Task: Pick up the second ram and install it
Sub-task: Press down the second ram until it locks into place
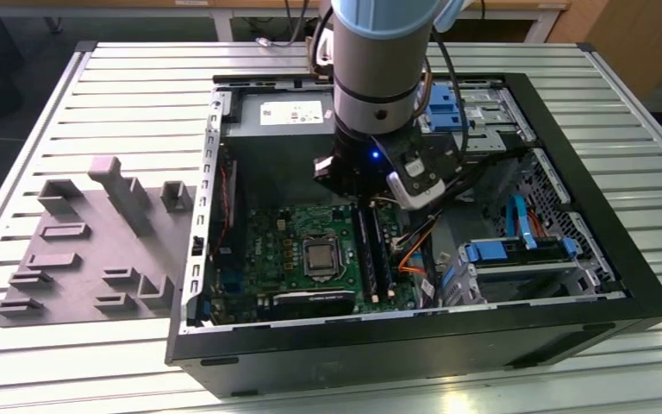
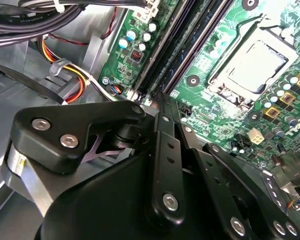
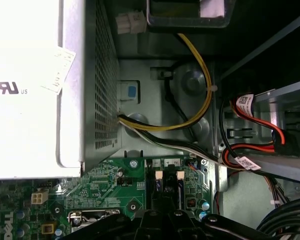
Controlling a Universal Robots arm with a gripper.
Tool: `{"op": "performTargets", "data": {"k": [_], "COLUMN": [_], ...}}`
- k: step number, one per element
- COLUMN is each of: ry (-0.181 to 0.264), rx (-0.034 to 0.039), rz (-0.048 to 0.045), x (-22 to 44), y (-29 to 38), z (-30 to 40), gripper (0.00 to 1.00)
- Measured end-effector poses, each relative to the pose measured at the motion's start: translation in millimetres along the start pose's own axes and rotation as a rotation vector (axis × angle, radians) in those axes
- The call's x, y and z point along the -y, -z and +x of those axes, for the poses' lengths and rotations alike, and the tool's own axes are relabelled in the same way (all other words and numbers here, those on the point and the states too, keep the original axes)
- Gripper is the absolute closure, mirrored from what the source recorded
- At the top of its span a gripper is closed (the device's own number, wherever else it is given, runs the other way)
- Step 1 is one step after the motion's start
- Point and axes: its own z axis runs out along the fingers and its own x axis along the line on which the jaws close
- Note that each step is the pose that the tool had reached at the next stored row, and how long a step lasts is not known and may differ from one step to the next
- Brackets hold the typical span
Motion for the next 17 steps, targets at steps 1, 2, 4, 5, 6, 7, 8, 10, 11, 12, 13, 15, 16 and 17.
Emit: {"op": "performTargets", "data": {"k": [1,2,4,5,6,7,8,10,11,12,13,15,16,17], "ry": [0.0,0.0,0.0,0.0,0.0,0.0,0.0,0.0,0.0,0.0,0.0,0.0,0.0,0.0], "rx": [0.0,0.0,0.0,0.0,0.0,0.0,0.0,0.0,0.0,0.0,0.0,0.0,0.0,0.0], "rz": [0.0,0.0,0.0,0.0,-0.0001,0.0,0.0,-0.0001,0.0,0.0,0.0,0.0,0.0,0.0], "x": [0.2,0.4,0.9,1.1,1.4,1.6,1.9,2.5,2.8,3.1,3.4,3.9,4.2,4.5], "y": [0.0,0.0,0.1,0.1,0.1,0.1,0.2,0.2,0.3,0.3,0.3,0.3,0.4,0.4], "z": [0.0,0.0,0.0,-0.1,-0.1,-0.1,-0.1,-0.1,-0.1,-0.1,-0.1,-0.1,-0.1,-0.1], "gripper": [0.89,0.89,0.89,0.89,0.89,0.89,0.89,0.89,0.89,0.89,0.89,0.89,0.89,0.89]}}
